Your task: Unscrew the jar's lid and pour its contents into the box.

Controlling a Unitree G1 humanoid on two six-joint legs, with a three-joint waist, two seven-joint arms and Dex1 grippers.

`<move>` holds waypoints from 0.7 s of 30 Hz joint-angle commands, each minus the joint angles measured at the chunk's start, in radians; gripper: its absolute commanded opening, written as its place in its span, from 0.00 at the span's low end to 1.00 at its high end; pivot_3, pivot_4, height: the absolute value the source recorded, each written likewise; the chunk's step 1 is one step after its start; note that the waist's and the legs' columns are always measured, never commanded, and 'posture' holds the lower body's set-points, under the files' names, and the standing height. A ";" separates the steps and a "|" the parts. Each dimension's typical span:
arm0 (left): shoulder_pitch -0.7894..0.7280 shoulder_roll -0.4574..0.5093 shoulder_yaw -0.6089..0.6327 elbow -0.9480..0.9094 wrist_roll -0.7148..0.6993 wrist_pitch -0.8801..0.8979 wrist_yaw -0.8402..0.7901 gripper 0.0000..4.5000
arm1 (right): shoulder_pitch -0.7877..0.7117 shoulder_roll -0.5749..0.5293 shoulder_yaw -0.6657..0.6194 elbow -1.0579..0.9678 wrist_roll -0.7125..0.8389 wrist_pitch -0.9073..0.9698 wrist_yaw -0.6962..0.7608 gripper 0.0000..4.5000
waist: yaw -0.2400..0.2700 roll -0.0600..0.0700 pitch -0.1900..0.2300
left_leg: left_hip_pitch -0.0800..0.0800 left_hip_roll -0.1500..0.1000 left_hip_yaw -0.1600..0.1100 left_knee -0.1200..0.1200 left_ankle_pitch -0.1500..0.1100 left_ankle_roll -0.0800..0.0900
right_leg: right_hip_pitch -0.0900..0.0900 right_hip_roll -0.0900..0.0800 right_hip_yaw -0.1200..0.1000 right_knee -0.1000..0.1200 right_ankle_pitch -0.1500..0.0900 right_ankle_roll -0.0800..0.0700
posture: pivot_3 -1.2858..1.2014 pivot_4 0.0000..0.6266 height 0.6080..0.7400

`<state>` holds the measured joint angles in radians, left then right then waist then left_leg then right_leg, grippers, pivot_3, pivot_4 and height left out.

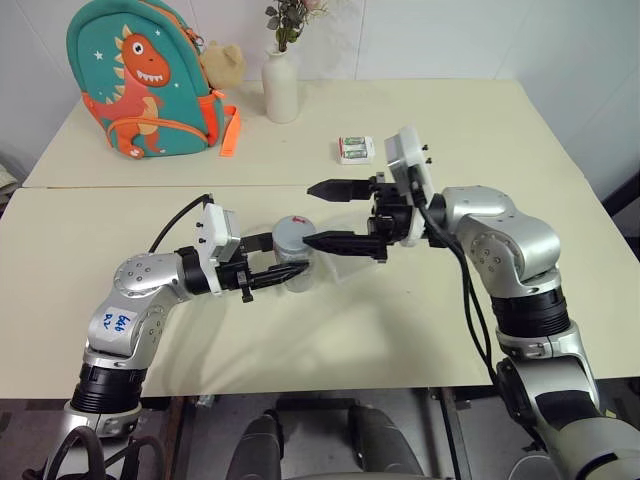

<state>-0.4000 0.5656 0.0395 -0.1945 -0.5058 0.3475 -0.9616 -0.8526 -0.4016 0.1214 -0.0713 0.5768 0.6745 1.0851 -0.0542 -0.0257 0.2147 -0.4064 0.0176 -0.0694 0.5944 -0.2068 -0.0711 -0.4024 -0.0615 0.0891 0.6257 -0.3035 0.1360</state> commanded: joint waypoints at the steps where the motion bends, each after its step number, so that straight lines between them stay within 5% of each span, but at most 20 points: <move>1: -0.015 -0.001 0.014 -0.029 -0.012 -0.013 0.003 0.44 | -0.024 0.014 0.026 -0.048 -0.011 0.002 -0.026 1.00 | 0.000 0.000 0.000 | 0.000 0.000 0.000 0.000 0.000 0.000 | 0.000 0.000 0.000 0.000 0.000 0.000 | 0.52 0.24 1.00; 13: -0.027 -0.020 0.001 -0.029 -0.012 -0.008 0.011 0.44 | -0.060 0.093 0.064 -0.004 -0.053 -0.028 -0.086 1.00 | -0.001 0.000 0.000 | 0.000 0.000 0.000 0.000 0.000 0.000 | -0.001 0.000 0.000 0.000 0.000 0.000 | 0.52 0.24 1.00; 21: -0.022 -0.010 0.012 -0.032 -0.015 -0.009 0.011 0.44 | -0.070 0.048 0.046 0.065 -0.083 -0.072 -0.053 1.00 | -0.001 0.000 0.000 | 0.000 0.000 0.000 0.000 0.000 0.000 | -0.001 0.000 0.000 0.000 0.000 0.000 | 0.52 0.24 1.00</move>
<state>-0.4191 0.5492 0.0317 -0.1940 -0.5056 0.3488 -0.9474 -0.8996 -0.3303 0.1950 -0.0067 0.5073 0.6266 1.0246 -0.0555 -0.0257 0.2147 -0.4067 0.0177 -0.0694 0.5942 -0.2068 -0.0711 -0.4036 -0.0613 0.0891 0.6262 -0.3036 0.1359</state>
